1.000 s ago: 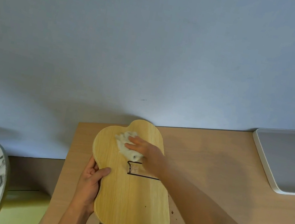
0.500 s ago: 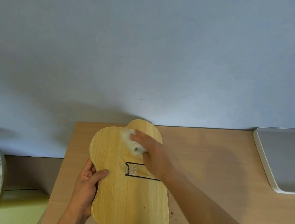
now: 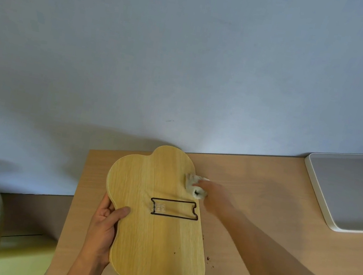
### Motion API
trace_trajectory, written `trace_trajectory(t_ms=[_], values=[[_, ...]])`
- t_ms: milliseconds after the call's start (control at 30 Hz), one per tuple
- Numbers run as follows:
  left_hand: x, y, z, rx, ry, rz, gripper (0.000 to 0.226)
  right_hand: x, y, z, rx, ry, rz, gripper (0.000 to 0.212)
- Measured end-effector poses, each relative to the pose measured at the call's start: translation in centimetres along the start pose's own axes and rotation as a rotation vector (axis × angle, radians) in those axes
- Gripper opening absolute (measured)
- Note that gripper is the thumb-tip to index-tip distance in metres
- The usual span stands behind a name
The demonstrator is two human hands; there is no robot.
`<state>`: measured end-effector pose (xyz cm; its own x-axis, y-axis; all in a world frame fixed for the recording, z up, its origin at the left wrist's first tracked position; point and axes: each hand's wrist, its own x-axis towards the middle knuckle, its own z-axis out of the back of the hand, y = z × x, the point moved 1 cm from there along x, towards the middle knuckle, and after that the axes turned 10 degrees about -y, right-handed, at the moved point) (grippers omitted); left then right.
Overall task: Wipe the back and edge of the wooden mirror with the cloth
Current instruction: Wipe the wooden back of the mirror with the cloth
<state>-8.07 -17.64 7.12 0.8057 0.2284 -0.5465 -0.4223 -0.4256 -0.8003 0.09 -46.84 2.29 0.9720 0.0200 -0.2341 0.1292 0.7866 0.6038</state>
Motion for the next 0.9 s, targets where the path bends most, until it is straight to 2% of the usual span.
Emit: trace_trajectory(t_ms=[67,133,233,300,367,467,600,767,900], values=[[-0.2,-0.2,-0.2,0.007,-0.002,-0.003,0.059,0.0,1.1,1.1,0.084,-0.119,-0.081,0.046],[-0.3,-0.3,-0.3,0.014,-0.005,-0.005,0.060,-1.0,3.7,1.7,0.245,-0.239,-0.005,0.061],[-0.4,-0.4,-0.5,0.019,-0.005,-0.015,0.055,-5.0,8.8,0.6,0.444,-0.250,0.349,0.071],[-0.6,-0.2,-0.5,0.002,0.002,-0.019,0.048,-8.5,10.5,-1.7,0.400,-0.239,0.589,0.063],[-0.7,-0.1,-0.6,-0.009,-0.025,-0.008,0.042,-11.6,10.1,-4.5,0.302,-0.191,0.729,0.052],[-0.6,-0.5,-0.8,0.014,0.001,-0.015,0.052,-14.4,6.6,-7.5,0.246,-0.081,0.688,0.042],[-0.6,-0.5,-0.9,0.057,-0.010,-0.033,0.056,-15.9,0.0,-7.7,0.293,-0.134,0.493,0.037],[-0.7,-0.4,-1.0,0.064,-0.018,-0.032,0.059,-16.8,-5.7,-5.0,0.143,-0.111,0.279,0.048],[-0.8,-0.6,-1.2,0.078,-0.024,-0.036,0.058,-15.8,-3.2,-3.1,0.228,-0.284,0.198,0.066]])
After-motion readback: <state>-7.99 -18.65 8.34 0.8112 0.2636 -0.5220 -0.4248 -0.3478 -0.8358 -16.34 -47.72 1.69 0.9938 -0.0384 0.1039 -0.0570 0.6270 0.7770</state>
